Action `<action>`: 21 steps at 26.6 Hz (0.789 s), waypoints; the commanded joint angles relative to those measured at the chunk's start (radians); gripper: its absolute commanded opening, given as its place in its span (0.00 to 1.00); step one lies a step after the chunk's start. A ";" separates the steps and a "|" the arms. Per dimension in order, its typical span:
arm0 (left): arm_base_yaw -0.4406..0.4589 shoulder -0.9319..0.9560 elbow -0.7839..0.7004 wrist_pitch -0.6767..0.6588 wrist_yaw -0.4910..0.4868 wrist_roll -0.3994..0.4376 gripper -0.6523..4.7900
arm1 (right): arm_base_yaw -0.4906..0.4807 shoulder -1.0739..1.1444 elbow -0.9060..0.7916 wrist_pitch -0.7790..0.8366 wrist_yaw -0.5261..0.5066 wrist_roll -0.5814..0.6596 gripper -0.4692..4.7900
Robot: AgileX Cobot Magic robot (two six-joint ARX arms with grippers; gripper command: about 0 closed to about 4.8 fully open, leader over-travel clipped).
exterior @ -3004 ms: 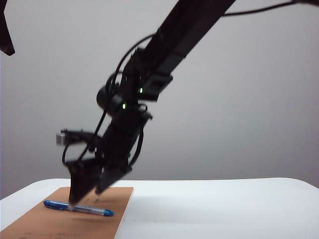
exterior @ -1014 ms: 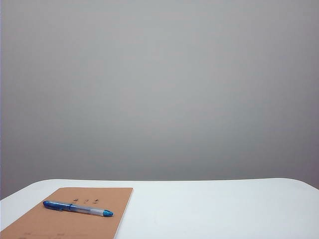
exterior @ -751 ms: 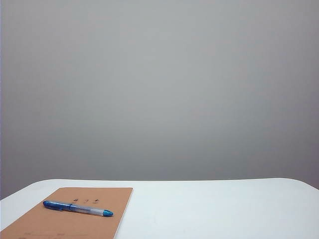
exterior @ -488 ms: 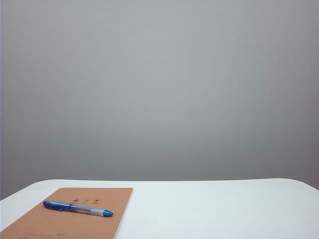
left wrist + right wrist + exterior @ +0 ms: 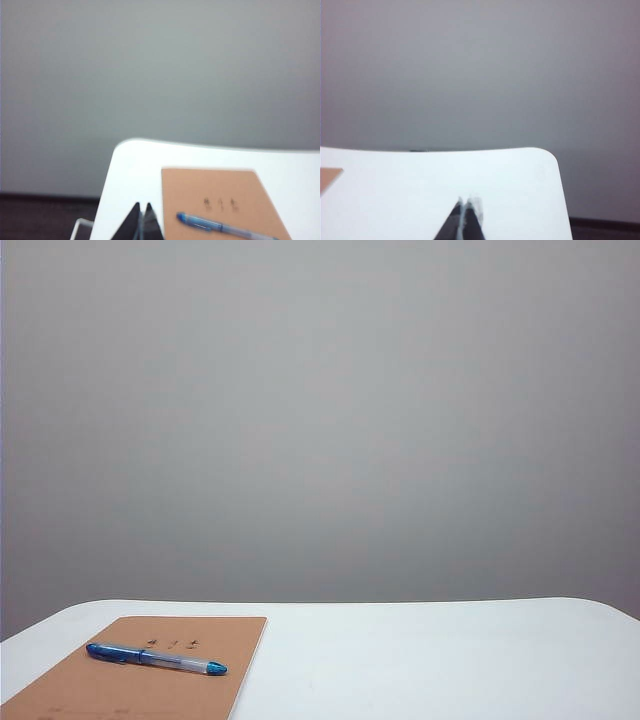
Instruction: Pick up a pen on the table and place it on the notebook.
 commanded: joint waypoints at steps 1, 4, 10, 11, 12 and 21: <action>0.002 0.000 0.004 0.023 0.034 0.045 0.11 | 0.000 -0.002 -0.006 -0.003 0.005 -0.010 0.07; 0.008 0.000 0.004 0.010 0.108 0.063 0.11 | 0.000 -0.001 -0.006 -0.025 0.005 -0.010 0.07; 0.235 0.000 0.005 0.018 0.223 0.010 0.11 | 0.000 -0.001 -0.006 -0.030 0.005 -0.003 0.07; 0.262 0.000 0.005 0.029 0.286 0.006 0.11 | 0.000 -0.001 -0.006 -0.031 0.005 0.002 0.07; 0.309 0.000 0.005 0.031 0.356 0.005 0.11 | 0.001 -0.001 -0.006 -0.033 0.004 0.002 0.07; 0.348 0.000 0.005 -0.032 0.261 -0.017 0.11 | 0.001 0.006 -0.006 -0.154 0.089 0.035 0.07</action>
